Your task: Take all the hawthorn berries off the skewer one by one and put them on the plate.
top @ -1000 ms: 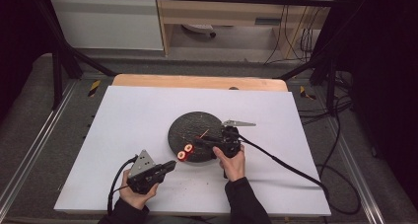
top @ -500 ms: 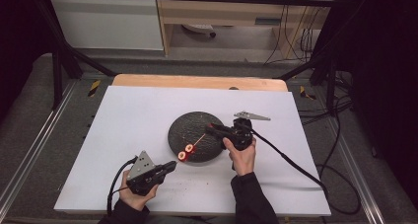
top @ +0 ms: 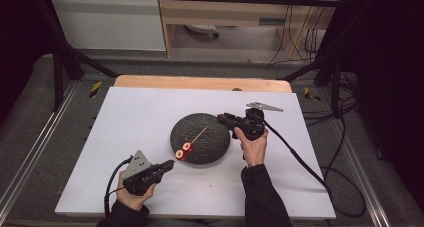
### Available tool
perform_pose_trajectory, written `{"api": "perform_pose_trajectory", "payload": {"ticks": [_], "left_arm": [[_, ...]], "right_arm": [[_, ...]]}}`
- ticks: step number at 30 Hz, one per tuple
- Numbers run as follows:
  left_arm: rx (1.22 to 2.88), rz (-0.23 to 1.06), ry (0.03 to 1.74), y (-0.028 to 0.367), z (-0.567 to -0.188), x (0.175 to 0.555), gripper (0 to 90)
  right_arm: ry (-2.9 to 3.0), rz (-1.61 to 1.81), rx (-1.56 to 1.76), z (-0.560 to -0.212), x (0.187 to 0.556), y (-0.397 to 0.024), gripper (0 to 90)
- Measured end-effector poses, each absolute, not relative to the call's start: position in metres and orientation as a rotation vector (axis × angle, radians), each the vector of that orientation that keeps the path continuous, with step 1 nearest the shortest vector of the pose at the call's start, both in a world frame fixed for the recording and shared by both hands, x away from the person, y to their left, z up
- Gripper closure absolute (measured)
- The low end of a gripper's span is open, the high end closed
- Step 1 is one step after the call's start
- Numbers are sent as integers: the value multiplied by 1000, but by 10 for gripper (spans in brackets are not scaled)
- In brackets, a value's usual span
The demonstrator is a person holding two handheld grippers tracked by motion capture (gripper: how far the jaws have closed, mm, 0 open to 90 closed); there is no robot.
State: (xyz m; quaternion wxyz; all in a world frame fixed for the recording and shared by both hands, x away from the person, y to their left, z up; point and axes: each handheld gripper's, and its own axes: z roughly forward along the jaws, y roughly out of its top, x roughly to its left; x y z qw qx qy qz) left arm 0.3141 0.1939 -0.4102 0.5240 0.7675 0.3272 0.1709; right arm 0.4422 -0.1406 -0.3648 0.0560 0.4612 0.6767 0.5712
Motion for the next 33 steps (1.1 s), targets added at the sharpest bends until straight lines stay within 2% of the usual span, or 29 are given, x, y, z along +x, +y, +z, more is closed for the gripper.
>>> {"api": "perform_pose_trajectory", "payload": {"ticks": [13,26,30,33], "left_arm": [[1829,418,828,204,-411,322,883],[1827,419,825,203,-411,321,883],[1830,419,822,203,-410,321,883],[1828,415,825,202,-410,321,883]], "right_arm": [[2230,1552,1496,-433,457,-104,607],[2290,1446,1484,-455,457,-95,597],[2296,1445,1451,-451,456,-97,535],[2291,1479,1411,-443,451,-99,448]]}}
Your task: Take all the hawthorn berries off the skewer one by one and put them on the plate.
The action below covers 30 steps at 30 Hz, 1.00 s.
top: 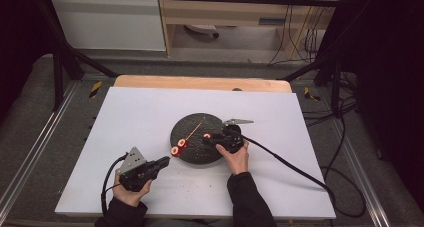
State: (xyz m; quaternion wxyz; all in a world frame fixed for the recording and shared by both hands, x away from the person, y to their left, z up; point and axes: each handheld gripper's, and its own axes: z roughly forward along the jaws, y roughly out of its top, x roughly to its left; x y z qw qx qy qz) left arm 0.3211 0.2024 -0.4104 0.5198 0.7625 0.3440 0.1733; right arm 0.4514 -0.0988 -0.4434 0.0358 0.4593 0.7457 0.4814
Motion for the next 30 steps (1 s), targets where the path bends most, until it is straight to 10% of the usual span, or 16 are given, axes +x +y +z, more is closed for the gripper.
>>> {"api": "perform_pose_trajectory", "payload": {"ticks": [13,30], "left_arm": [[1840,407,815,198,-411,320,883],[1837,412,801,195,-409,319,883]], "right_arm": [[2269,1597,1260,-415,424,-104,91],[2277,1735,1154,-397,393,-90,59]]}}
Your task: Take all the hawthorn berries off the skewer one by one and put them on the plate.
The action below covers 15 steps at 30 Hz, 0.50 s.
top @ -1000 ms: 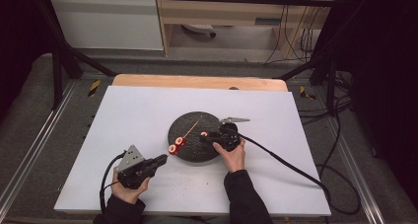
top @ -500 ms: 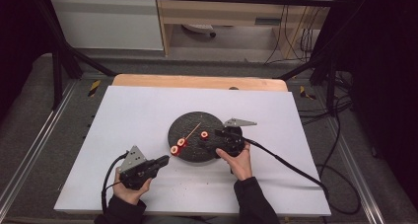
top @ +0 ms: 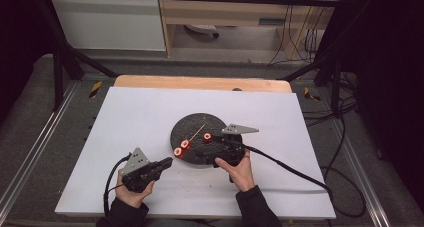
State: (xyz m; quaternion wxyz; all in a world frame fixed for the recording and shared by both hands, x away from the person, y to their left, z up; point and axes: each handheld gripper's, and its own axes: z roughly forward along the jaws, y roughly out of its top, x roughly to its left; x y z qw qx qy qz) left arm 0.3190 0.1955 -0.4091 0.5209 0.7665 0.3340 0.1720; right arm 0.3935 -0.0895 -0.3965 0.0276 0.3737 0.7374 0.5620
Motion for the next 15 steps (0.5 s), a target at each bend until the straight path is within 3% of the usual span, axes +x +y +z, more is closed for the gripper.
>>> {"api": "perform_pose_trajectory", "payload": {"ticks": [5,15], "left_arm": [[1839,412,799,194,-409,319,883],[1842,418,775,188,-408,315,883]], "right_arm": [[2285,1783,1139,-393,394,-79,127],[2289,1826,1194,-399,401,-72,368]]}}
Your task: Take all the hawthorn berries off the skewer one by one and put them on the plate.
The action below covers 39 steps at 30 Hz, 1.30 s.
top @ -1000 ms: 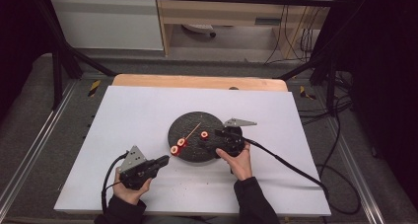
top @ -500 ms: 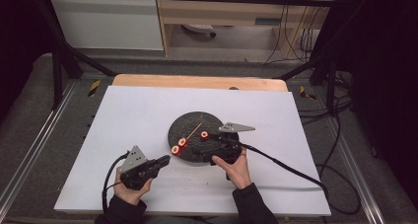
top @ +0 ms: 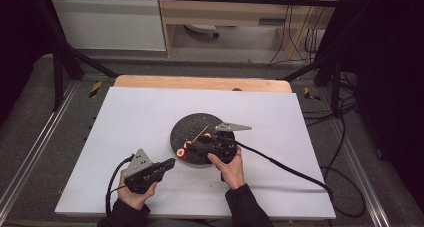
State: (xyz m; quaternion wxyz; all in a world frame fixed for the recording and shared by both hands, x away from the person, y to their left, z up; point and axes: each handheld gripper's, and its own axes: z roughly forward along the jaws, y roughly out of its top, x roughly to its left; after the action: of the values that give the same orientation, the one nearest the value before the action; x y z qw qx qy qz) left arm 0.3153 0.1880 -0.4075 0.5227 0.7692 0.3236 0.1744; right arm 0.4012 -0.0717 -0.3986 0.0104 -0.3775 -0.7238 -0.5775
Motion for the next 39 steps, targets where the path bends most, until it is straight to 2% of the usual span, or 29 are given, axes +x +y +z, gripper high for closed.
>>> {"api": "perform_pose_trajectory", "payload": {"ticks": [9,14,39], "left_arm": [[1846,414,768,186,-408,314,883],[1841,418,767,185,-408,314,883],[1814,410,770,188,-405,313,883]], "right_arm": [[-2182,-1756,-1155,-403,404,-69,507],[-2162,-1729,-1134,-403,403,-69,621],[-2181,-1784,-1209,-379,420,-89,636]]}}
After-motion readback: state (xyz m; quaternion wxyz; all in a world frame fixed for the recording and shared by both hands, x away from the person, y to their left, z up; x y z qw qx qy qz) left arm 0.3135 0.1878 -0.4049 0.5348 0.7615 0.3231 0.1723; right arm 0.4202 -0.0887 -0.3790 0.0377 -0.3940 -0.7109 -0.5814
